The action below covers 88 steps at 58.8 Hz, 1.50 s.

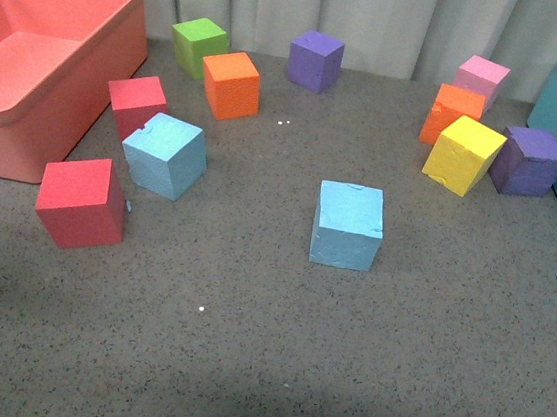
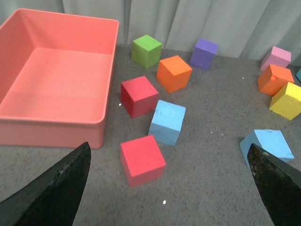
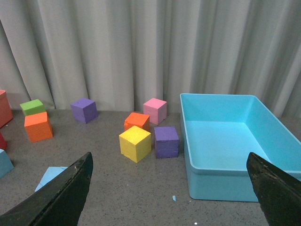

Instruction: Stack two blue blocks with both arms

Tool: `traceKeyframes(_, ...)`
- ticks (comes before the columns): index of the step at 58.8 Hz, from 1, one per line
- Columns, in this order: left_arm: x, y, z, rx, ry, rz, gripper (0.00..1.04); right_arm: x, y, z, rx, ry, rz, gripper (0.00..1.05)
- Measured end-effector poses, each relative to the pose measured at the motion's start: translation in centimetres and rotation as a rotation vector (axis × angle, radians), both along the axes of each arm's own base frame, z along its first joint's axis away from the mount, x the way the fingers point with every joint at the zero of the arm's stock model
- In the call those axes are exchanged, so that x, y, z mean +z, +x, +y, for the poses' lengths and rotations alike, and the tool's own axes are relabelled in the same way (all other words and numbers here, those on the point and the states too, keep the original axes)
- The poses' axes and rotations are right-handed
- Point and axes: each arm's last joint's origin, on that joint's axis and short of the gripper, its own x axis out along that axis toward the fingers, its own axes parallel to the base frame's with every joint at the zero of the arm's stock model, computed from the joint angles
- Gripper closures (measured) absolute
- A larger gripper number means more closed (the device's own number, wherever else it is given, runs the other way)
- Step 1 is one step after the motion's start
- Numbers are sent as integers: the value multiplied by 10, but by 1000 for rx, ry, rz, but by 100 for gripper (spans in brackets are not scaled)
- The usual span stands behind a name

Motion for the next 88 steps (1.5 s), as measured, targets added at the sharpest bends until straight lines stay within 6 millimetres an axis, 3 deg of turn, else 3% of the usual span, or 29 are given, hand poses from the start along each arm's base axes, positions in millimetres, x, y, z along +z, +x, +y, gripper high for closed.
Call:
traceKeyframes(9, -16, 60, -13, -31, 31, 172, 7, 0, 0, 0, 0, 0, 0, 9)
traceKeyframes(14, -37, 103, -20, -23, 51, 304, 7, 0, 0, 0, 0, 0, 0, 9)
traceKeyframes(22, -54, 143, -23, -5, 54, 394, 7, 0, 0, 0, 0, 0, 0, 9)
traceKeyframes(29, -64, 165, -25, 5, 63, 444, 7, 0, 0, 0, 0, 0, 0, 9)
traceKeyframes(51, -82, 201, -35, -35, 62, 513, 7, 0, 0, 0, 0, 0, 0, 9)
traceKeyframes(85, -123, 223, -55, -130, 96, 655, 7, 0, 0, 0, 0, 0, 0, 9)
traceKeyframes(88, -125, 224, -56, -133, 105, 656, 12, 0, 0, 0, 0, 0, 0, 9)
